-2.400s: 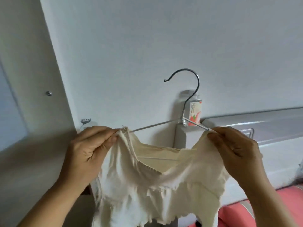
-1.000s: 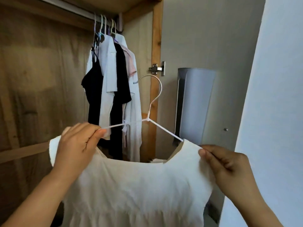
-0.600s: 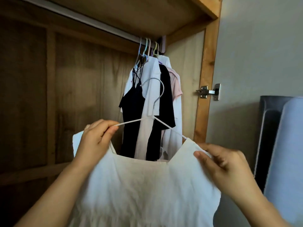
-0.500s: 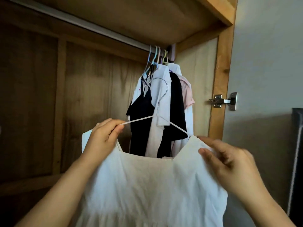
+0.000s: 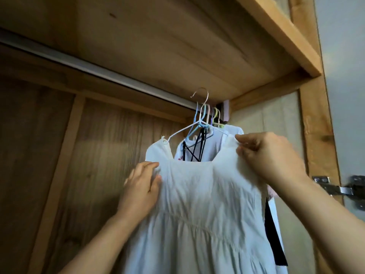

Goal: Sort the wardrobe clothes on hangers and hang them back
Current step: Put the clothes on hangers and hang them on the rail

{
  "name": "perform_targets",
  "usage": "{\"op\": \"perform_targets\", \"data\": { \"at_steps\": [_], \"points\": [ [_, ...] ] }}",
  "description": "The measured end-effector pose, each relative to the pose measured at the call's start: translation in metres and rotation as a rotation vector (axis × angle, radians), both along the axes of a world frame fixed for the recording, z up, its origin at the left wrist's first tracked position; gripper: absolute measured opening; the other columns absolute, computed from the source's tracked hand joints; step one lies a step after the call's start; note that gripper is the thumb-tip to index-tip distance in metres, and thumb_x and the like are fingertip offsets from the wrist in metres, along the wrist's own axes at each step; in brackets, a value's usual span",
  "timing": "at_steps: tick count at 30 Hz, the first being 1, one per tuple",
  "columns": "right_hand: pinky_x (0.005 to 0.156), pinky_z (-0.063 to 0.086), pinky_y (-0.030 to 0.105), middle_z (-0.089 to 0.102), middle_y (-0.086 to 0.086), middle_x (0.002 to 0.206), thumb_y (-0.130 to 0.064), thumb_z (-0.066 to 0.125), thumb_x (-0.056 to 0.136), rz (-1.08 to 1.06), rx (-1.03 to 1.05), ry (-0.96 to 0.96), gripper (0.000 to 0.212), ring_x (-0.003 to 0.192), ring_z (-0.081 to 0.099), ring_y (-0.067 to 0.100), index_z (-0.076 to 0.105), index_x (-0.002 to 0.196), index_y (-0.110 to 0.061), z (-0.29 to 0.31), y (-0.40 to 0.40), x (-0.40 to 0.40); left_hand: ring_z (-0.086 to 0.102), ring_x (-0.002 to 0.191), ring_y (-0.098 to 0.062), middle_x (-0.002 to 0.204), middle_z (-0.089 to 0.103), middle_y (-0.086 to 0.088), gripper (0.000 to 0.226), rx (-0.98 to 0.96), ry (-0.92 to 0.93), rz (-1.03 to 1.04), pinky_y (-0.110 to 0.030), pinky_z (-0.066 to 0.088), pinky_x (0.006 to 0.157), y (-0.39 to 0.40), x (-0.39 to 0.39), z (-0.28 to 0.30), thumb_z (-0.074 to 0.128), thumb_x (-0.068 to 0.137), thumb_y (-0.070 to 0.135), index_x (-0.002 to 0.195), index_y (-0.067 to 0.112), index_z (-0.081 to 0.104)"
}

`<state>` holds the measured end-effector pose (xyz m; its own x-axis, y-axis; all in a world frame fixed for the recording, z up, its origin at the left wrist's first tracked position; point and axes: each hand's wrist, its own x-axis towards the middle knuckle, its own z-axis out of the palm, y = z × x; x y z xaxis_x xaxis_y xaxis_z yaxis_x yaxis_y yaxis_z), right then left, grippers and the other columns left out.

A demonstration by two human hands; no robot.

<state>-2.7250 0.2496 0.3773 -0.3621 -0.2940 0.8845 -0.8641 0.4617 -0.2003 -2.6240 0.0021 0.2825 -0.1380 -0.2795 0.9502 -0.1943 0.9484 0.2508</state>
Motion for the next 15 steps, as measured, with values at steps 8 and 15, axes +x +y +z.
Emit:
{"op": "perform_targets", "data": {
  "at_steps": [8, 15],
  "points": [
    [0.083, 0.046, 0.036, 0.063, 0.014, 0.120, -0.020, 0.052, 0.087, -0.215, 0.039, 0.110, 0.034, 0.108, 0.058, 0.037, 0.064, 0.118, -0.028, 0.066, -0.059, -0.015, 0.055, 0.112, -0.028, 0.123, 0.058, -0.005, 0.069, -0.041, -0.018, -0.011, -0.040, 0.043, 0.091, -0.033, -0.045, 0.029, 0.024, 0.076, 0.052, 0.120, 0.014, 0.060],
    [0.074, 0.040, 0.033, 0.062, 0.016, 0.116, -0.019, 0.049, 0.088, -0.297, 0.027, 0.123, 0.032, 0.104, 0.059, 0.037, 0.062, 0.117, -0.016, 0.090, -0.091, -0.028, 0.060, 0.106, -0.027, 0.117, 0.061, -0.003, 0.060, -0.076, -0.007, -0.033, -0.040, 0.046, 0.085, -0.048, -0.065, 0.037, 0.027, 0.079, 0.046, 0.114, 0.014, 0.063]
  ]
}}
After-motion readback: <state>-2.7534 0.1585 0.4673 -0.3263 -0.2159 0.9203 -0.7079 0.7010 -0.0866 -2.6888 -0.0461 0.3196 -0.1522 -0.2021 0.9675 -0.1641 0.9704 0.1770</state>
